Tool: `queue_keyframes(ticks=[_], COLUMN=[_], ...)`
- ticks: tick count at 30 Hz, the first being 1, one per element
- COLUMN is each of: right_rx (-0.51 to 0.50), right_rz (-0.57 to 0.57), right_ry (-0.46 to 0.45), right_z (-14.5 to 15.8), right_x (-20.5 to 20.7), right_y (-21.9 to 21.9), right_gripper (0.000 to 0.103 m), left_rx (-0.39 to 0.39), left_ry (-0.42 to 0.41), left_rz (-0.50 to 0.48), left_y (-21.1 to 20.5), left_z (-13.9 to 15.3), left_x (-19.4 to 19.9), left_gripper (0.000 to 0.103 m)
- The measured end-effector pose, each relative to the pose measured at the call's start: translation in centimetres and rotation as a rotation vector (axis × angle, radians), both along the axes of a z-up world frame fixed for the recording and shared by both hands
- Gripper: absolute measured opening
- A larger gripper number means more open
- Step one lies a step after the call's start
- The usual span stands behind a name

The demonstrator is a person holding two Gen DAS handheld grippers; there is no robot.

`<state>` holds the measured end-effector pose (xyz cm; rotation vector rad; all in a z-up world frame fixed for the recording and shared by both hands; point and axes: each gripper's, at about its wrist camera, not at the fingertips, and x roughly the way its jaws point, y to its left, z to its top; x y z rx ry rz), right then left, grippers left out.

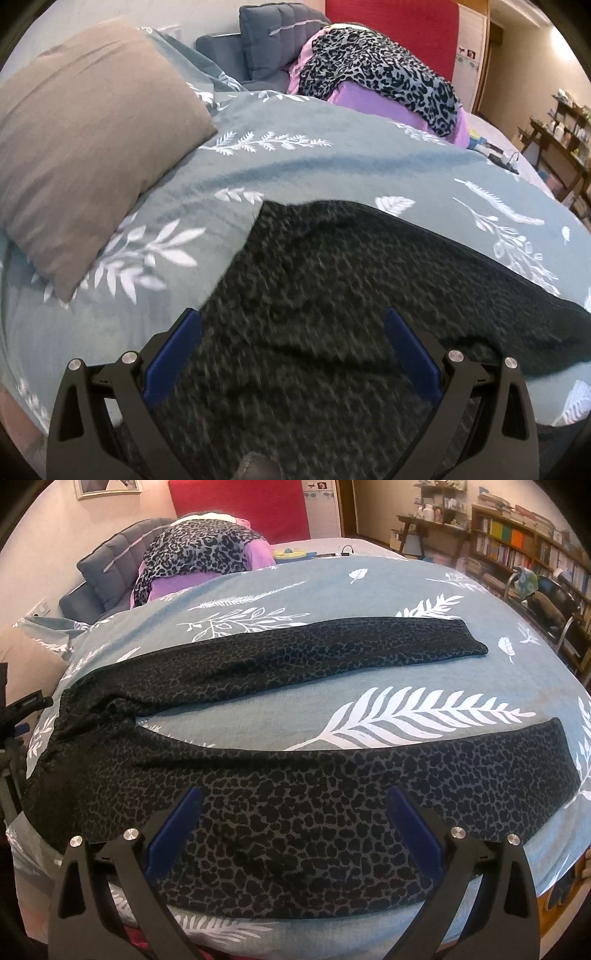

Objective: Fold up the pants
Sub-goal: 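Lower the left gripper onto the pants waistband and grasp it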

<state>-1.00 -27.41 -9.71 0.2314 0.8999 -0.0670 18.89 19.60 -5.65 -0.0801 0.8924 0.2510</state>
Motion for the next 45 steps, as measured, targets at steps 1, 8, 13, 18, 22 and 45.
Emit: queue_keyframes(ticks=[1,8,13,18,22,45], right_rx=[-0.003,-0.003,-0.009,-0.010,-0.007,-0.018], right_rz=[0.002,0.024,0.032,0.026,0.026,-0.026], right_ry=[0.005,0.038,0.063,0.076,0.084,0.088], right_z=[-0.1,-1.0,-1.7,-2.0,-2.3,-2.9], right_x=[0.1,1.0,1.7,2.6,3.2,6.3], right_y=[0.0,0.8,1.3,1.4,1.5,-1.7], right_gripper=[0.100,0.100,0.100,0.100,0.100,0.100], left_rx=[0.005,-0.038,-0.067,-0.035,-0.023,-0.058], left_ry=[0.007,0.047,0.074,0.109,0.125,0.158], left_rz=[-0.001,-0.051,-0.055,-0.057,-0.064,-0.179], left_y=[0.4,3.4,5.0,5.1,5.2,2.8], left_z=[-0.2,-2.4,-3.6,-4.8,-5.4,-5.8], left_x=[0.9,6.3,9.4,11.8,13.0,14.3], left_gripper=[0.098,0.098,0.098,0.098,0.098,0.035])
